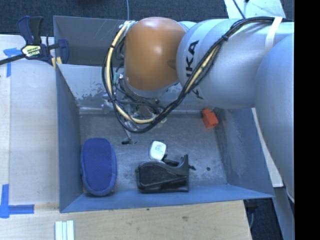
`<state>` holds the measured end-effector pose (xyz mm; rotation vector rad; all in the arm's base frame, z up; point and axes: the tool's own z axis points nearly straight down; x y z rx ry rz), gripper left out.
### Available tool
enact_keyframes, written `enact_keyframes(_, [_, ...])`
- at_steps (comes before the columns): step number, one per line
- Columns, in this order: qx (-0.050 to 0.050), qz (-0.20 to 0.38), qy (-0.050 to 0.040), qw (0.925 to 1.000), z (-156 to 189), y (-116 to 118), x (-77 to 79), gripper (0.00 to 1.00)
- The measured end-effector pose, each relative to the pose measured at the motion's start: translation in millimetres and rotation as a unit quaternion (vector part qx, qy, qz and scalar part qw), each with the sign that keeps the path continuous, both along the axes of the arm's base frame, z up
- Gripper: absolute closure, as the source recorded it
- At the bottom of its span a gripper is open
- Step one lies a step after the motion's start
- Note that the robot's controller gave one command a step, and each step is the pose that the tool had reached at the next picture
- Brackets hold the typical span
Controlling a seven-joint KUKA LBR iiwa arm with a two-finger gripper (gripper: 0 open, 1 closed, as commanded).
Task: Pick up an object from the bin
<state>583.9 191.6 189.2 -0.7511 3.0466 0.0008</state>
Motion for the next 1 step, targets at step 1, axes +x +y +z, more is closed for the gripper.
enact_keyframes(1, [-0.001,0.074,0.0039,0.9973,-73.1,36.9,-31.8,0.00])
